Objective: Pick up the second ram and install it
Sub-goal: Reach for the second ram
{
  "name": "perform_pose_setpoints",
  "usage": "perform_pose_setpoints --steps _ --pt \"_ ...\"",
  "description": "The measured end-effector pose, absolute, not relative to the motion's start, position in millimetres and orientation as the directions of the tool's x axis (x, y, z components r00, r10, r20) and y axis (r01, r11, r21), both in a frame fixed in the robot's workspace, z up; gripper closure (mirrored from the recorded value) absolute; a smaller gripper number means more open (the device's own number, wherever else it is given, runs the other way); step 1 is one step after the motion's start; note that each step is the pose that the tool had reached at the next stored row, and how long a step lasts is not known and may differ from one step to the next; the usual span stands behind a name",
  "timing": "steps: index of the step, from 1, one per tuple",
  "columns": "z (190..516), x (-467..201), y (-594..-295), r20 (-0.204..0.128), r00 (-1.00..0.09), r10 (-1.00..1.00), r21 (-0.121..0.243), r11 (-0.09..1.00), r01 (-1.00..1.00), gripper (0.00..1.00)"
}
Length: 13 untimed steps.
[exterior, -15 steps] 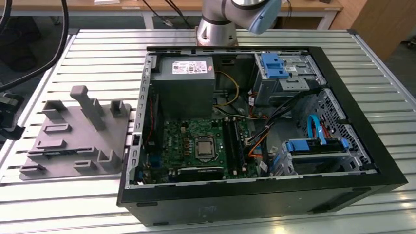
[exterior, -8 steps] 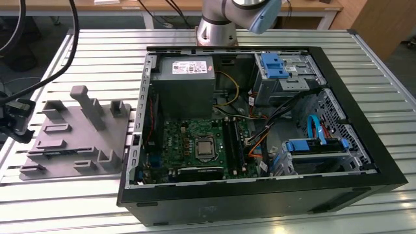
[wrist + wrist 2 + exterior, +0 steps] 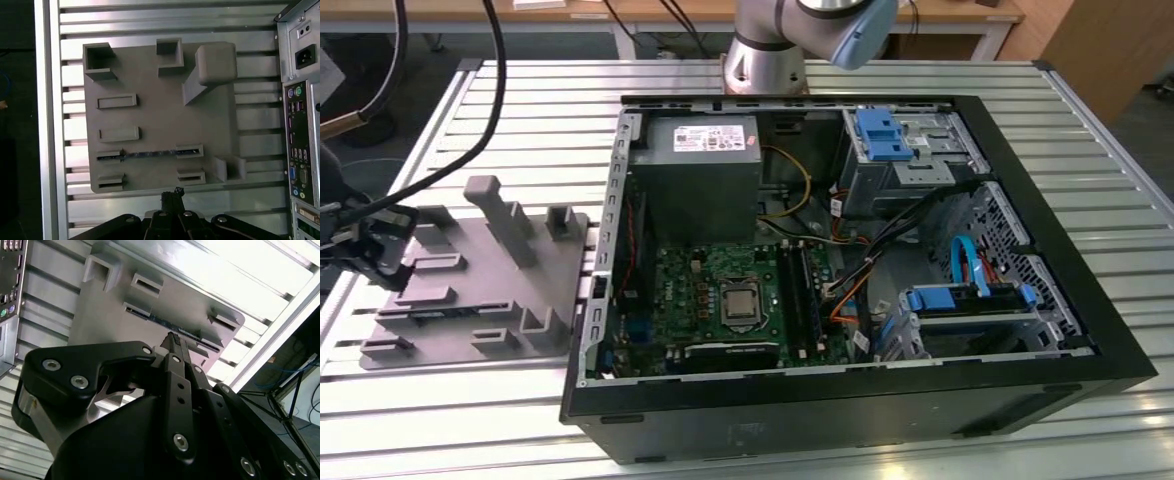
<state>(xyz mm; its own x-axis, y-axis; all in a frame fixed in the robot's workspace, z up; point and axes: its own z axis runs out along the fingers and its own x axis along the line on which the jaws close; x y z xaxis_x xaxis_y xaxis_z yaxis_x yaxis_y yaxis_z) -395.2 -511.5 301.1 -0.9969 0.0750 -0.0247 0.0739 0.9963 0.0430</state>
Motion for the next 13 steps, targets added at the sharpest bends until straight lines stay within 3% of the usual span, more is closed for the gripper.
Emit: perform_pose_setpoints --steps 5,13 --pt "292 -396 -504 -0.025 -0.997 0.071 0.042 0.997 0.070 0.90" --pt "284 -395 -503 -0.027 -0.999 0.027 0.009 1.000 0.027 0.90"
